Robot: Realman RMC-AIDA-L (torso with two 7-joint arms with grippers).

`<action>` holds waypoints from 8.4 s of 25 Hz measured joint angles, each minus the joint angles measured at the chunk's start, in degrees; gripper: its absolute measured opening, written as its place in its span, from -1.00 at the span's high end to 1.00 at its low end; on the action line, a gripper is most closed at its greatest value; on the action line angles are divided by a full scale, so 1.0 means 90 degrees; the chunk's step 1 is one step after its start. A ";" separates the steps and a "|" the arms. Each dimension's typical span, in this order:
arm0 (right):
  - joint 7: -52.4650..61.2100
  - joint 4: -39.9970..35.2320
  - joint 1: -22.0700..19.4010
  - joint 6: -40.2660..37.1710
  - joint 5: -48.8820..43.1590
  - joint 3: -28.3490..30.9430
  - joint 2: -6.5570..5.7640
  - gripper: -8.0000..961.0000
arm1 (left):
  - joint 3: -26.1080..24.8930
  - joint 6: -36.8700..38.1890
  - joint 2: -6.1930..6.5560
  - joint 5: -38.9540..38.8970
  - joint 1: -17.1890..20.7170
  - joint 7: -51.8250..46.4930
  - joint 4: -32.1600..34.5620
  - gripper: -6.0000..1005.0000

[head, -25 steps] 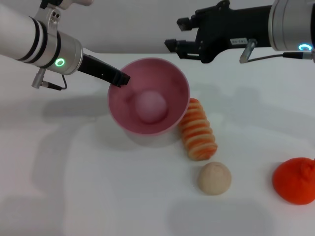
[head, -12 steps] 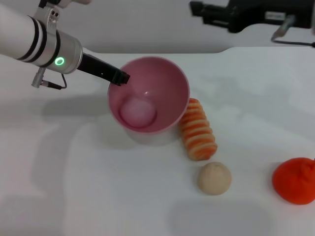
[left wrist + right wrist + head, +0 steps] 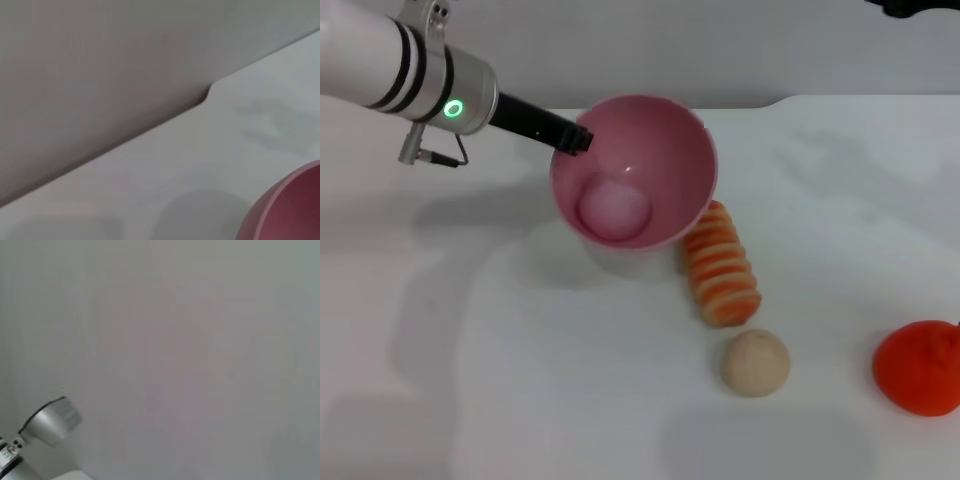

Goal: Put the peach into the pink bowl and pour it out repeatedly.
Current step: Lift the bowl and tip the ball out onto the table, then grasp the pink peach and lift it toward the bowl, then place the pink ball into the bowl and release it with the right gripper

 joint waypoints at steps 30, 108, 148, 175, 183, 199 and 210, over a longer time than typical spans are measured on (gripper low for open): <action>-0.4086 0.2949 -0.1058 -0.0148 0.2464 0.1991 0.0215 0.00 | 0.1786 -0.1689 -0.0043 -0.0973 0.0071 0.0000 0.0143 0.89; -0.4926 0.3711 -0.1414 -0.1648 0.4381 0.2129 0.0224 0.00 | 0.7681 -1.0213 -0.0065 -0.1556 0.2060 0.3506 0.1592 0.89; 0.1901 -0.0091 0.0056 -0.2830 -0.4816 -0.1362 0.0222 0.01 | -0.0504 -0.0799 0.0257 -0.0071 0.0257 0.0159 0.0246 0.89; 0.2086 0.0440 0.0131 -0.1623 -0.5024 -0.1984 0.0224 0.73 | -0.0497 -0.0704 0.0148 -0.0087 0.0476 0.0246 0.0334 0.89; 0.2153 -0.1117 -0.0026 -0.2245 -0.5004 -0.1414 0.0244 0.91 | -0.0497 -0.0633 0.0139 -0.0085 0.0551 0.0249 0.0407 0.89; 0.2285 -0.2357 0.0743 -0.0891 -0.4230 -0.1985 0.0226 0.89 | 0.0326 -0.0530 0.0003 -0.0198 0.0520 0.0150 0.0410 0.88; 0.2121 -0.1372 0.1004 0.0034 -0.4219 -0.2838 0.0215 0.88 | 0.0351 -0.0506 -0.0001 -0.0233 0.0493 0.0144 0.0410 0.88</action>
